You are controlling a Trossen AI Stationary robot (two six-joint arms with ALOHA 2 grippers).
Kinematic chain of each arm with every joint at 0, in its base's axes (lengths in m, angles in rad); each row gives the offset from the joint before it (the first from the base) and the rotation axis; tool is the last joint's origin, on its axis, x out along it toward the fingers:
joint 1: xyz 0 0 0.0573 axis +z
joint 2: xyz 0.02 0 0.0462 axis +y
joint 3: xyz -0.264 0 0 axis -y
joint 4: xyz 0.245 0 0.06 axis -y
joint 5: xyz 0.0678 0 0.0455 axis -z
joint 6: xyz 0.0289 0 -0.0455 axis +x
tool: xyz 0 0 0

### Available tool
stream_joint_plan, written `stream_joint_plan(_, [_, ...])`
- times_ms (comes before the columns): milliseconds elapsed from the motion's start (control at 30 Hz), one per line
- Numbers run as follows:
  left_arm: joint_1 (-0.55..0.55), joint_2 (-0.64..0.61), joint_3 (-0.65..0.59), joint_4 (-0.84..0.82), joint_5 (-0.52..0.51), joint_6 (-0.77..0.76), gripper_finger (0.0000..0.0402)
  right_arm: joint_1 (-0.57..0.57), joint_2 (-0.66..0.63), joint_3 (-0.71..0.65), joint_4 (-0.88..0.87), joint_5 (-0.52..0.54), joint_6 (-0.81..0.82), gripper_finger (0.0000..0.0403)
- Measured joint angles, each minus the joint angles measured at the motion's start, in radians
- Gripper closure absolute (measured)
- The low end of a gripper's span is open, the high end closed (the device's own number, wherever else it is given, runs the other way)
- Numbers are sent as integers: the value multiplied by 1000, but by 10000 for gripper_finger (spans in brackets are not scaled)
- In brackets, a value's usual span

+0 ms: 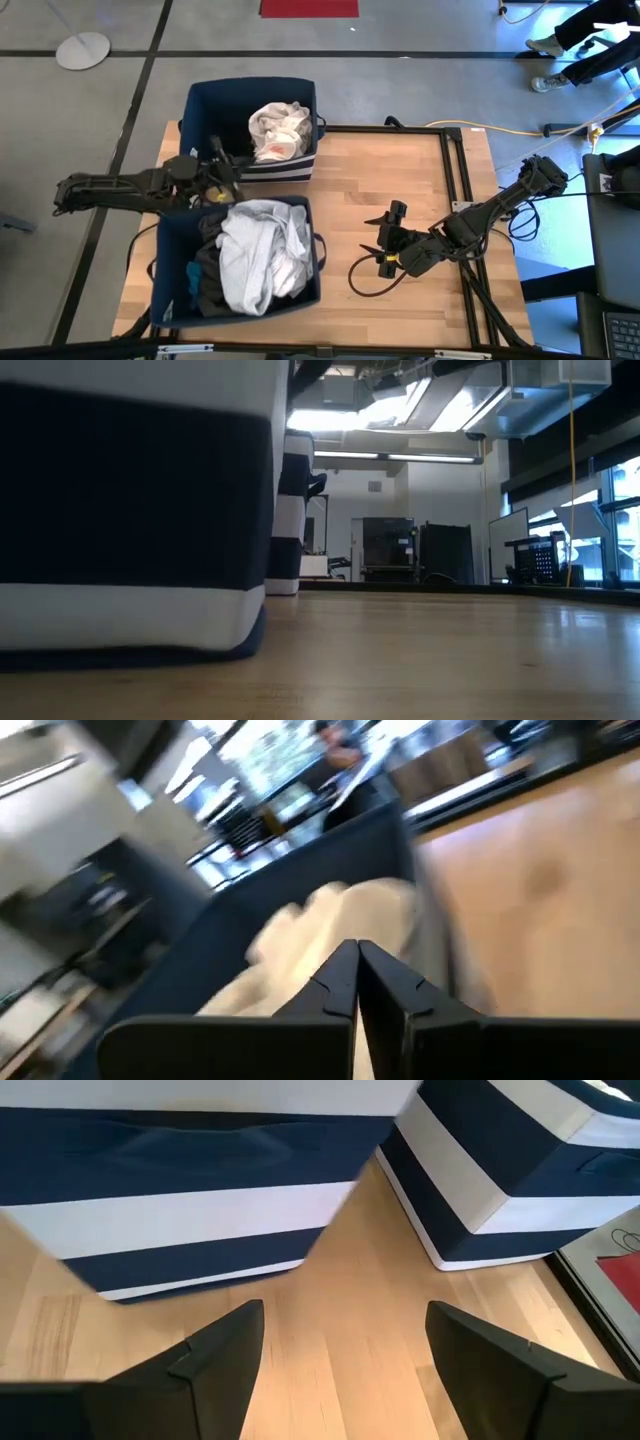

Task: Sort clothes
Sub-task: Adjust the bottom blue laundry bin

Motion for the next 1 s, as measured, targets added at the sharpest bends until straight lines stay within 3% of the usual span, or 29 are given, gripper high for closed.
stream_joint_plan(167, [-65, 0, 0, -18, 94, -44, 401, 0, 0, 0, 0, 0, 0, 123])
stream_joint_plan(367, [-138, -5, 0, -6, 109, -70, 401, 0, 11, 0, 0, 0, 0, 123])
stream_joint_plan(567, [-198, -2, 0, -44, 234, -190, 401, 0, 22, 0, 1, 0, 0, 123])
stream_joint_plan(900, [-209, 0, 1, -204, 241, -372, 401, 1, 28, 0, 0, 0, 0, 123])
stream_joint_plan(1000, [-218, 3, -19, -186, 249, -379, 401, 1, 28, 0, 0, 0, 0, 123])
